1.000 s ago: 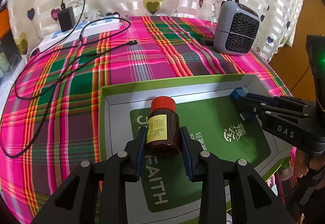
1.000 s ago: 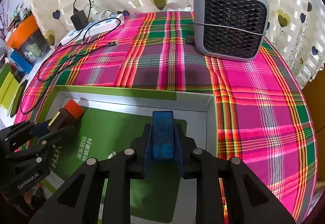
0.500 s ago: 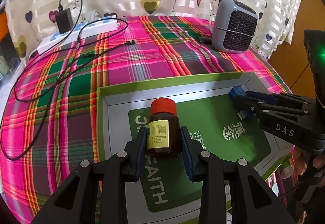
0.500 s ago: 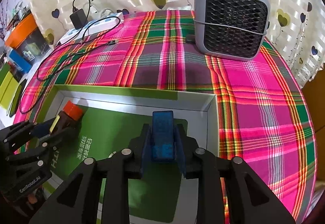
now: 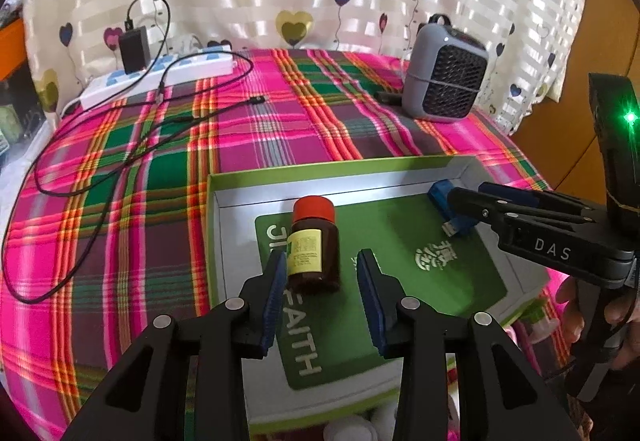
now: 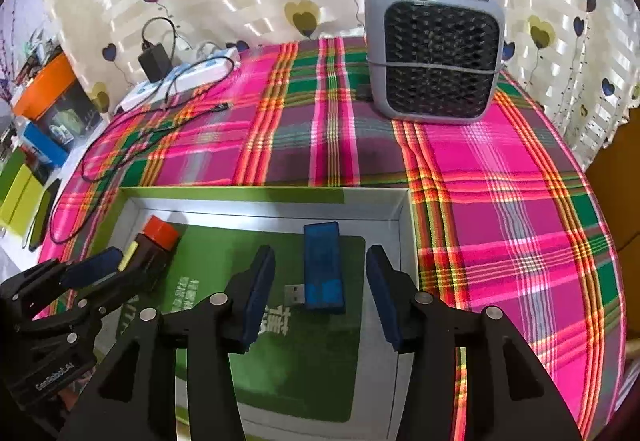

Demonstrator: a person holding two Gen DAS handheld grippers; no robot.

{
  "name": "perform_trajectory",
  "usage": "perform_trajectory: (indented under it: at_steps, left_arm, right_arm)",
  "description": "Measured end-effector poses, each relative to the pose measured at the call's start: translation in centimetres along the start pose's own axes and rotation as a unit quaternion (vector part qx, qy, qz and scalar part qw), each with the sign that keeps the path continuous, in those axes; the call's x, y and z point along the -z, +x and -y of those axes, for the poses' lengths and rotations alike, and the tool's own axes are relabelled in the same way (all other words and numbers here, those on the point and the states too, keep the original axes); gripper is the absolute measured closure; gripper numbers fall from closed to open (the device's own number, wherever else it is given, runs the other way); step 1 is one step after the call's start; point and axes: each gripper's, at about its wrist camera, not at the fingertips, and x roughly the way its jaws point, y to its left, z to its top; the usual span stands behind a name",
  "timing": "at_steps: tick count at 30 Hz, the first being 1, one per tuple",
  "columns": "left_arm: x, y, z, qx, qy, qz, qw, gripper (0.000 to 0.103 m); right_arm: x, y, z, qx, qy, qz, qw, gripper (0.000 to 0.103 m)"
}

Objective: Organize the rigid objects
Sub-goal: 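Open the left tool on the bottle while the right tool releases the USB drive in the box, then withdraw both tools from the box back toward the remaining objects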

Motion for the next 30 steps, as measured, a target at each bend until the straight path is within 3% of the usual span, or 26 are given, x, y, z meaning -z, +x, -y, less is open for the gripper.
perform_trajectory:
  at_steps: [30]
  left_arm:
    - [8.8,-11.3,-0.6,-0.001,-0.011,0.077,0.9970,0.067]
  right_arm:
    - [7.5,-8.5,0.0,0.009,0.018,0.067,0.998,0.054]
